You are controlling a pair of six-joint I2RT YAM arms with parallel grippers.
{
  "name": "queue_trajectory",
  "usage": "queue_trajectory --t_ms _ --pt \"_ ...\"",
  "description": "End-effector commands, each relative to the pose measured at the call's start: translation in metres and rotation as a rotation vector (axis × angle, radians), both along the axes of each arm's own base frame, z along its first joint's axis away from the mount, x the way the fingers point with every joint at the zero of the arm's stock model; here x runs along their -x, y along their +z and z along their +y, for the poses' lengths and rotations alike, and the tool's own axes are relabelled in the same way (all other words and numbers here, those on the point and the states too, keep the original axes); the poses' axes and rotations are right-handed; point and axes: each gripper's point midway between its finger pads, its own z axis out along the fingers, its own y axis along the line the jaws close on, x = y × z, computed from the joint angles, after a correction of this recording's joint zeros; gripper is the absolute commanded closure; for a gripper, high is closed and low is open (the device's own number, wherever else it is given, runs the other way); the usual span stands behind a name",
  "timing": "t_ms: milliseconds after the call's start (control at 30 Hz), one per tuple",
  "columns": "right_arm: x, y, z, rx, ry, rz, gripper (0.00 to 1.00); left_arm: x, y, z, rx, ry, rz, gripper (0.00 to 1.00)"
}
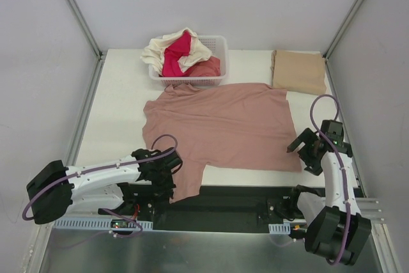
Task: Fold and stack the t-shirts
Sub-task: Flatten the tshirt out
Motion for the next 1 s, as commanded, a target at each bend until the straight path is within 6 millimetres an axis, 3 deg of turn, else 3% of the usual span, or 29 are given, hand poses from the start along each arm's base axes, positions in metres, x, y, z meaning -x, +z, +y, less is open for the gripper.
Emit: queue_trajectory --t_ms 0,133,267,633,733,767,833,867,933,967 --pt "0.021 -0.01 0.014 -0.106 -0.028 0.06 0.03 -0.011 0.007 -0.005 0.05 -0.012 -0.091 1.0" --pt "0.032 -0.02 0.017 -0.132 -0.048 0.124 0.03 -0.023 0.018 -0.009 0.095 -0.02 -0.175 1.0" --pt "0.025 -0.028 0.012 -0.12 -0.084 0.125 0.01 -0.036 0.027 -0.008 0.122 -0.002 -0.266 1.0" --pt "0.016 -0.059 0.006 -0.115 -0.111 0.159 0.29 -0.054 0.044 -0.011 0.151 0.018 -0.376 1.0" --pt "0.011 -0.063 0.006 -0.121 -0.112 0.155 0.48 -0.058 0.048 -0.012 0.151 0.017 -0.394 1.0" --pt "0.009 -0.063 0.006 -0.121 -0.108 0.147 0.6 -0.06 0.051 -0.013 0.156 0.023 -0.402 1.0" --pt "0.005 -0.062 0.005 -0.121 -0.103 0.136 0.7 -0.062 0.053 -0.013 0.156 0.025 -0.413 1.0" --pt "0.002 -0.061 0.004 -0.117 -0.103 0.124 0.81 -0.065 0.056 -0.014 0.159 0.03 -0.427 1.0" --pt "-0.002 -0.059 0.004 -0.115 -0.077 0.103 0.88 -0.068 0.06 -0.015 0.158 0.018 -0.447 1.0" --pt "-0.007 -0.056 0.003 -0.11 -0.067 0.078 0.99 -0.072 0.067 -0.018 0.168 0.014 -0.467 1.0"
